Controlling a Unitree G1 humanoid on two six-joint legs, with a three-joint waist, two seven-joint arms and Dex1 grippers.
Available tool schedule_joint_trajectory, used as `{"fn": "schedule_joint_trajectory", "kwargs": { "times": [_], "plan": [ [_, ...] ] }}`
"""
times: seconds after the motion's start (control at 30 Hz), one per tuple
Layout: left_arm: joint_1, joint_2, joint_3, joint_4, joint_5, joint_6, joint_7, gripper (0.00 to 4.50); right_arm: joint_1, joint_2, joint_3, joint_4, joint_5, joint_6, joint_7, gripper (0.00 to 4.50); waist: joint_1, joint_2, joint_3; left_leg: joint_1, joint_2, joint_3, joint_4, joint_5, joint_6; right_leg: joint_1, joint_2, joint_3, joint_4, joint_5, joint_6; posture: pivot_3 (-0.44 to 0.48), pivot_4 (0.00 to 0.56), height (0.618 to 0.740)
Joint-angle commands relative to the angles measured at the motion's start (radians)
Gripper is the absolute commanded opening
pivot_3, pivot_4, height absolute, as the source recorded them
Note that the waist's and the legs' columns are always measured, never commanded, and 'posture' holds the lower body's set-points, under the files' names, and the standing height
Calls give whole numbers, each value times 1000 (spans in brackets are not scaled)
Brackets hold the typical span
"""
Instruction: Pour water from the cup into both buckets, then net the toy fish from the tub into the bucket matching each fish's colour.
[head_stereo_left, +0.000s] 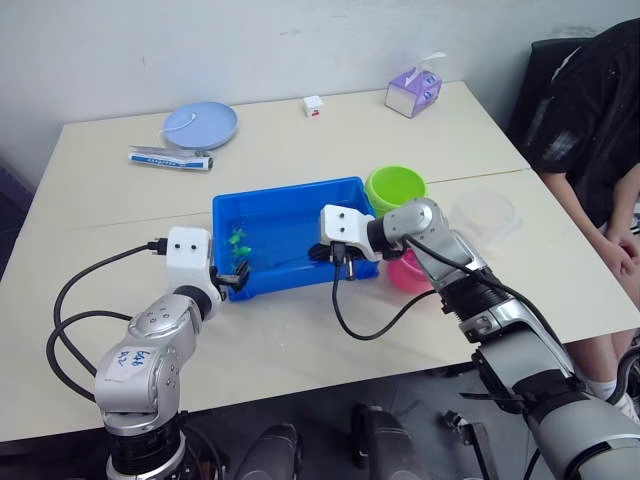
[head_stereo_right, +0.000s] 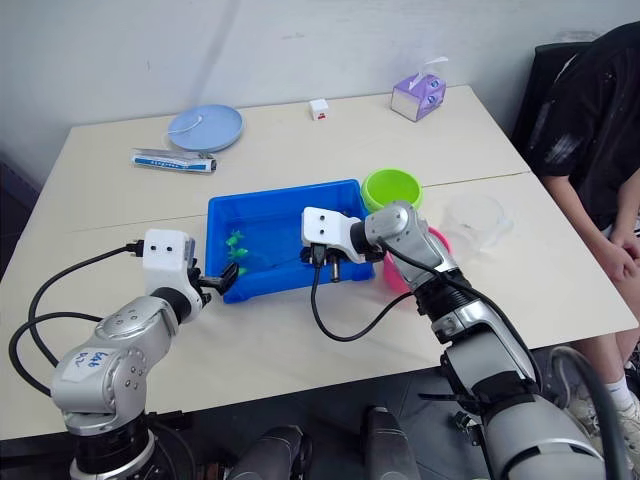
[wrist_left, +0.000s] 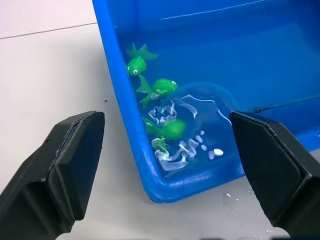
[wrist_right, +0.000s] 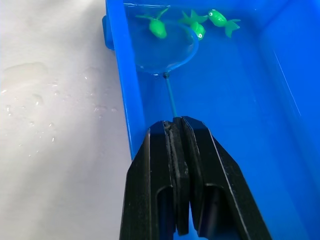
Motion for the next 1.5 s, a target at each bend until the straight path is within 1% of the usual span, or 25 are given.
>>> {"fn": "schedule_joint_trajectory", "kwargs": {
  "times": [0.03,0.2,0.43,0.67,0.8,0.93,1.13,1.33,1.47,1.5],
  "plan": [
    [-8,5,10,-8,11,-4,0,4295,-23,15,-22,-33,28,38,9,757,0,0,0,0,0,0,0,0,0,0,0,0,0,0,0,0,150,740],
    [-9,6,11,1,11,-12,-3,4295,-28,14,-23,-64,34,83,6,757,0,0,0,0,0,0,0,0,0,0,0,0,0,0,0,0,150,740],
    [-26,6,5,16,10,-14,-3,4295,-40,20,-13,2,6,69,-25,757,0,0,0,0,0,0,0,0,0,0,0,0,0,0,0,0,150,740],
    [-27,4,3,14,10,-11,-1,4295,-57,51,-25,-4,29,98,-34,757,-1,0,0,0,0,0,0,0,0,0,0,0,0,0,0,0,150,740],
    [-25,2,3,11,10,-11,0,4295,-62,58,-43,-48,63,173,-18,757,-1,0,0,0,0,0,0,0,0,0,0,0,0,0,0,0,150,740],
    [-29,1,0,15,9,-11,-1,4295,-72,50,-73,-115,109,289,-1,757,0,0,0,0,0,0,0,0,0,0,0,0,0,0,0,0,150,740],
    [-38,3,-6,28,6,-15,-6,4295,-63,6,-101,-204,147,407,6,757,0,0,0,0,0,0,0,0,0,0,0,0,0,0,0,0,150,740],
    [-55,8,-17,45,4,-17,-15,4295,-47,-62,-121,-262,174,474,1,757,2,0,0,0,0,0,0,0,0,0,0,0,0,0,0,0,150,740],
    [-57,11,-20,50,4,-19,-21,4295,-45,-79,-120,-277,182,487,-4,757,2,0,0,0,0,0,0,0,0,0,0,0,0,0,0,0,150,740],
    [-64,21,-34,56,3,-25,-31,4295,-41,-105,-138,-288,185,500,-8,757,2,0,0,0,0,0,0,0,0,0,0,0,0,0,0,0,150,740]
  ]
}}
